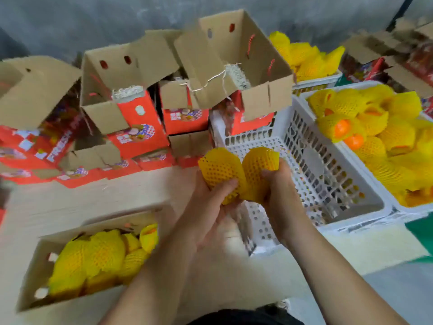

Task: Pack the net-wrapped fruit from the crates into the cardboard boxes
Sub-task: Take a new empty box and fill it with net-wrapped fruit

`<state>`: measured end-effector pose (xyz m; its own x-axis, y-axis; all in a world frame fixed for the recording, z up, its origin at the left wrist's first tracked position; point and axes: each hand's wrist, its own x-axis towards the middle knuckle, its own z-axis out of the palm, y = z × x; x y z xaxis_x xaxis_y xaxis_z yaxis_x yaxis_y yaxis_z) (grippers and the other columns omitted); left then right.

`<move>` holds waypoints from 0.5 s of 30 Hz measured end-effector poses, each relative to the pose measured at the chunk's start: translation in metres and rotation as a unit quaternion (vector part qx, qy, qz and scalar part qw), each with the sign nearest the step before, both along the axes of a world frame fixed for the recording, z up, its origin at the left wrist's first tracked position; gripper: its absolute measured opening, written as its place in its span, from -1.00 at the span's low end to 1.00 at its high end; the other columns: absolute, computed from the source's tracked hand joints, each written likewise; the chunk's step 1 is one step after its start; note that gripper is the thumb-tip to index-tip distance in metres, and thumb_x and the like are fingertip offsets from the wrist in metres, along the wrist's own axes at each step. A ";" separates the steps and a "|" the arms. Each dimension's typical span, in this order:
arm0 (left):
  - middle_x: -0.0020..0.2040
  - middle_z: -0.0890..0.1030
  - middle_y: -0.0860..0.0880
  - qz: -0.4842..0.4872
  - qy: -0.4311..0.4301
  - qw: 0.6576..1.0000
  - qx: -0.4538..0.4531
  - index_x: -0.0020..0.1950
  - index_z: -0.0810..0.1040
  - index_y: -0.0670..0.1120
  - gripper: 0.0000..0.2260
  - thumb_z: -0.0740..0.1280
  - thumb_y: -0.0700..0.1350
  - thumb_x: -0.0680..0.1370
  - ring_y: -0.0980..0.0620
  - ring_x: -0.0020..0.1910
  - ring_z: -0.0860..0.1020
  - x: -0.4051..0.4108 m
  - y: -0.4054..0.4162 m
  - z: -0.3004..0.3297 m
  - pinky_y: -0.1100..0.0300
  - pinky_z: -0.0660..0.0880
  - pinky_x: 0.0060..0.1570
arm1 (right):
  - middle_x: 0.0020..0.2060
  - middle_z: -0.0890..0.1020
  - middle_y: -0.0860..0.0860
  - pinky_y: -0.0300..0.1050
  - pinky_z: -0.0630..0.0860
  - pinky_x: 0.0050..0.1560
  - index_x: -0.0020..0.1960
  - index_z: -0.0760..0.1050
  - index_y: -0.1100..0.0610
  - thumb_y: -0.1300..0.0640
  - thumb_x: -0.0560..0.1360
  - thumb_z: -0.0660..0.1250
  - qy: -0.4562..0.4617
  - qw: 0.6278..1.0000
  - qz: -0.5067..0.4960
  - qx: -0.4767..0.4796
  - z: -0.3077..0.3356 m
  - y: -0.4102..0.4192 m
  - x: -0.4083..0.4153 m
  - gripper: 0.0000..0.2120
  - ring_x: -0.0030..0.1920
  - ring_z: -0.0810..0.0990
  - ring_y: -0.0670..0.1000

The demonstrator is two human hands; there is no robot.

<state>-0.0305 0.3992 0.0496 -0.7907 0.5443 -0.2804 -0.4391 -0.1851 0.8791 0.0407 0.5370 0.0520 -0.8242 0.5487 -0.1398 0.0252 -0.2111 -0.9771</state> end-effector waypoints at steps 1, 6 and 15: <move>0.27 0.64 -0.14 0.009 0.011 1.000 -0.020 0.41 0.40 0.03 -0.44 0.48 -0.14 0.44 -0.10 0.18 0.67 -0.008 -0.034 -0.004 -0.04 0.64 0.08 | 0.05 0.65 0.03 0.24 0.60 0.12 0.07 0.50 -0.19 -0.11 0.33 0.26 -0.007 1.000 0.008 0.006 -0.003 -0.032 -0.010 -0.69 0.10 0.66 0.06; 0.24 0.66 -0.03 0.026 0.001 0.994 -0.103 0.40 0.44 0.16 -0.31 0.61 0.05 0.32 -0.04 0.18 0.68 -0.048 -0.183 -0.023 -0.09 0.64 0.14 | -0.14 0.64 -0.19 -0.23 0.57 -0.15 0.15 0.45 -0.14 0.01 0.49 0.33 -0.027 0.995 0.074 0.063 -0.019 -0.165 -0.054 -0.75 -0.14 0.63 -0.19; 0.21 0.68 0.06 0.061 -0.019 0.964 -0.256 0.43 0.46 0.15 -0.15 0.57 0.41 0.21 -0.01 0.14 0.68 -0.078 -0.331 -0.024 0.01 0.66 0.06 | -0.09 0.66 -0.09 -0.14 0.58 -0.16 0.13 0.38 -0.16 -0.28 0.29 0.47 -0.162 0.973 0.107 0.125 -0.029 -0.259 -0.076 -0.49 -0.08 0.68 -0.10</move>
<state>-0.1083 0.0683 0.0252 -0.8243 0.2297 -0.5175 -0.4748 0.2175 0.8528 -0.0356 0.2775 0.0226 -0.8576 0.4202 -0.2965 0.3586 0.0755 -0.9304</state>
